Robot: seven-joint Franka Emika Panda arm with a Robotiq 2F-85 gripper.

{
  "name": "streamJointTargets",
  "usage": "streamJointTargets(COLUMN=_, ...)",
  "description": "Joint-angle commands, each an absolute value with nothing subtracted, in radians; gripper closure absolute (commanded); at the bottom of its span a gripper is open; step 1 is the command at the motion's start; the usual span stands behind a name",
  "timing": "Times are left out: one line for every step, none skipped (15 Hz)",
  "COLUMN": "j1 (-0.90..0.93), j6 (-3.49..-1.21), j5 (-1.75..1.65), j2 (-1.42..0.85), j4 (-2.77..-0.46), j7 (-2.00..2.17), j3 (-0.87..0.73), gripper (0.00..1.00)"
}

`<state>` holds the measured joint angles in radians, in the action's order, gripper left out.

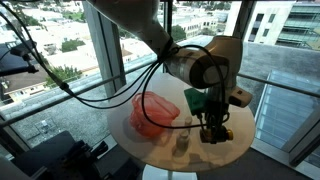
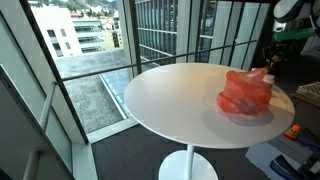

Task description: Pick up the brown medicine bottle with a yellow lid and put it on the table

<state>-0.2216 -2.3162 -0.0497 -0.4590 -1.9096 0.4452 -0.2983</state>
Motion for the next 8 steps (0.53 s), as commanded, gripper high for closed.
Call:
streamJointTargets(j1=-0.24, j6=-2.291, j5=-0.021, j2=-0.497, j4=-1.892, j7=0.406, j3=-0.295, gripper=0.72)
streamJointTargets(j1=-0.244, j6=-2.284, j5=-0.016, j2=-0.504, j4=-1.894, j7=0.4, j3=-0.292, gripper=0.72)
streamJointTargets(j1=-0.247, j6=-2.277, j5=-0.01, j2=-0.511, j4=-1.895, j7=0.393, j3=-0.289, gripper=0.72)
streamJointTargets(j1=-0.25, j6=-2.269, j5=0.0, j2=-0.517, j4=-1.899, j7=0.38, j3=-0.287, gripper=0.72)
streamJointTargets(j1=-0.252, j6=-2.263, j5=0.009, j2=-0.522, j4=-1.901, j7=0.371, j3=-0.285, gripper=0.72)
streamJointTargets(j1=-0.252, j6=-2.257, j5=0.014, j2=-0.526, j4=-1.905, j7=0.363, j3=-0.283, gripper=0.72)
streamJointTargets(j1=-0.251, j6=-2.251, j5=0.021, j2=-0.53, j4=-1.908, j7=0.355, j3=-0.281, gripper=0.72)
streamJointTargets(j1=-0.249, j6=-2.249, j5=0.025, j2=-0.532, j4=-1.911, j7=0.349, j3=-0.28, gripper=0.72)
